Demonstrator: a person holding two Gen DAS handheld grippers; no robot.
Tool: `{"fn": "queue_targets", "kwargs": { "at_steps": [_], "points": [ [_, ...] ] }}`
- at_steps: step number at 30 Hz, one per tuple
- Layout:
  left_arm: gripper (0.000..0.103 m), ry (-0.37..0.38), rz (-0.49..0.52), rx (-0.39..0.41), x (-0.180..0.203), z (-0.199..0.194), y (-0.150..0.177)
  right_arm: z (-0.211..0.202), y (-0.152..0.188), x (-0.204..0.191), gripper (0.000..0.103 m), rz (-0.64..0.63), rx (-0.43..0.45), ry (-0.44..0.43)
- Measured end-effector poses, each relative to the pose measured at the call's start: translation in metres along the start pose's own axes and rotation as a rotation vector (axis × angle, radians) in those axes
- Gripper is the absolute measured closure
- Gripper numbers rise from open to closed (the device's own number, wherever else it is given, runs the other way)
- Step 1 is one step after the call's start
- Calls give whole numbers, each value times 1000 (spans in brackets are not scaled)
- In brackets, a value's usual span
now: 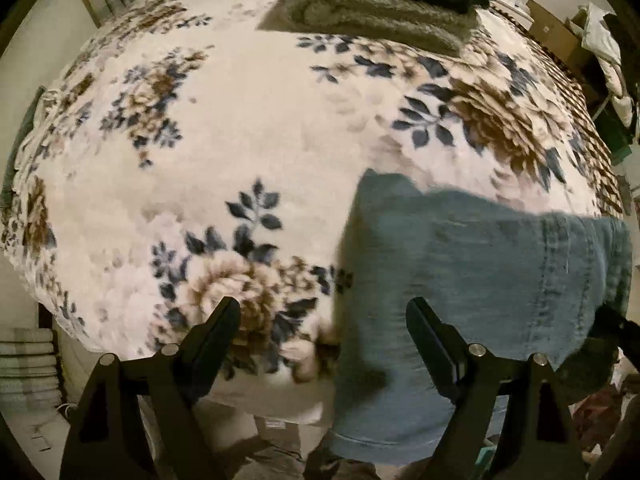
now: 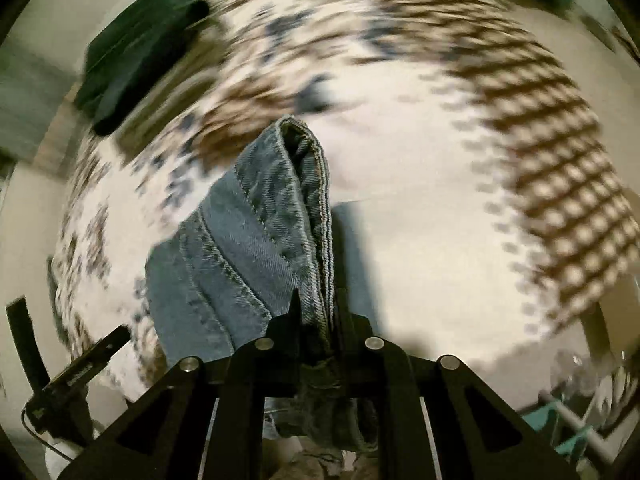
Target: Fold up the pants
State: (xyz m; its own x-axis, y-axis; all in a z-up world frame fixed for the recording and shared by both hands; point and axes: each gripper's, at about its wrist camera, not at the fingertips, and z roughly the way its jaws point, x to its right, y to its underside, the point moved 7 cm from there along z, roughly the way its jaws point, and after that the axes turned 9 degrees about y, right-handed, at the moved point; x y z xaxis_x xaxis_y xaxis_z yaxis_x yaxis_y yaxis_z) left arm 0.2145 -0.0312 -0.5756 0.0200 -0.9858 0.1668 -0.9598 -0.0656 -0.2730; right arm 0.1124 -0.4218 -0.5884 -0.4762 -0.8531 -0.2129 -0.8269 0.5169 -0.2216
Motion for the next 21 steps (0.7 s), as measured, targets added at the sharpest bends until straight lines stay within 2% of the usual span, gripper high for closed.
{"fn": "queue_targets", "kwargs": {
  "at_steps": [4, 10, 12, 16, 18, 21],
  "points": [
    [19, 26, 7, -18, 13, 9, 3, -2, 12, 61, 90, 110, -24, 27],
    [19, 34, 44, -44, 32, 25, 3, 19, 28, 99, 87, 207, -73, 45],
    [19, 40, 45, -56, 36, 31, -1, 37, 29, 108, 73, 228, -123, 60],
    [19, 69, 57, -62, 47, 40, -16, 54, 27, 117, 60, 310, -214, 12],
    [19, 100, 67, -73, 54, 46, -24, 45, 21, 119, 43, 331, -176, -21],
    [19, 138, 60, -95, 63, 57, -34, 38, 15, 119, 42, 344, -146, -55]
  ]
}}
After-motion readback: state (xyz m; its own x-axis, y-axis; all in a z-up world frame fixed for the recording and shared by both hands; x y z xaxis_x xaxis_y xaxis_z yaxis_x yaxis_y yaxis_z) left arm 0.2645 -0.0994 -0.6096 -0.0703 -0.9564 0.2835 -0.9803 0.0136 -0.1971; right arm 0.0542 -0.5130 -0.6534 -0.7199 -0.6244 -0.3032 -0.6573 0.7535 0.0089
